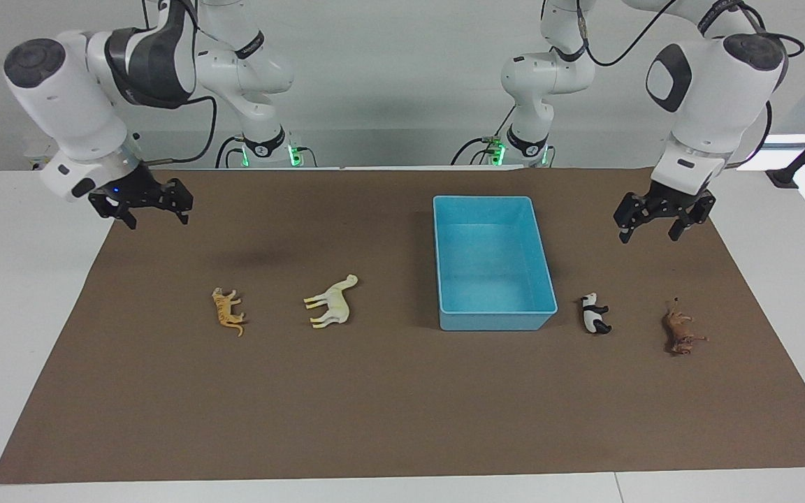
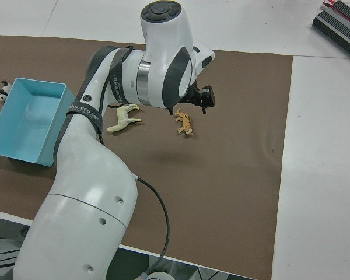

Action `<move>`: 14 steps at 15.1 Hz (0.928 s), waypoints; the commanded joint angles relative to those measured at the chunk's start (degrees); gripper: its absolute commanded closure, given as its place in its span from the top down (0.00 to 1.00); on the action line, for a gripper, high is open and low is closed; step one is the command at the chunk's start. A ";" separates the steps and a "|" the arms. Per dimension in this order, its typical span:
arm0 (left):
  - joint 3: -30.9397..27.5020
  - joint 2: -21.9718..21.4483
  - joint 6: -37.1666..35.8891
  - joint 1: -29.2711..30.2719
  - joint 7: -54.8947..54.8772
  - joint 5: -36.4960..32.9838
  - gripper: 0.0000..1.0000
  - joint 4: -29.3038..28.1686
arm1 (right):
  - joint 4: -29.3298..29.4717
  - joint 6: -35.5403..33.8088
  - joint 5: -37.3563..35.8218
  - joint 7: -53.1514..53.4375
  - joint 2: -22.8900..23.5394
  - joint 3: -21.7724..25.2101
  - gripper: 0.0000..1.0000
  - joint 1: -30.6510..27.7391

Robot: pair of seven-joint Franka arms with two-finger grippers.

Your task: Put all toys into storage box

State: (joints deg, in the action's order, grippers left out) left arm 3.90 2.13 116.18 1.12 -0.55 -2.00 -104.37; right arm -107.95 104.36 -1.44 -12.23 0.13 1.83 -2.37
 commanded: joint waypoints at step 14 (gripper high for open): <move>0.14 13.60 25.86 1.25 2.65 0.24 1.00 -13.93 | -8.77 29.05 3.81 -23.62 14.98 -0.42 1.00 2.28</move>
State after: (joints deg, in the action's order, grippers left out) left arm 3.95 16.64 142.51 2.63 0.26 -1.99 -117.48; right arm -116.86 131.13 0.86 -33.07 13.02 1.81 0.19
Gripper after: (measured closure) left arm 0.000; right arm 0.000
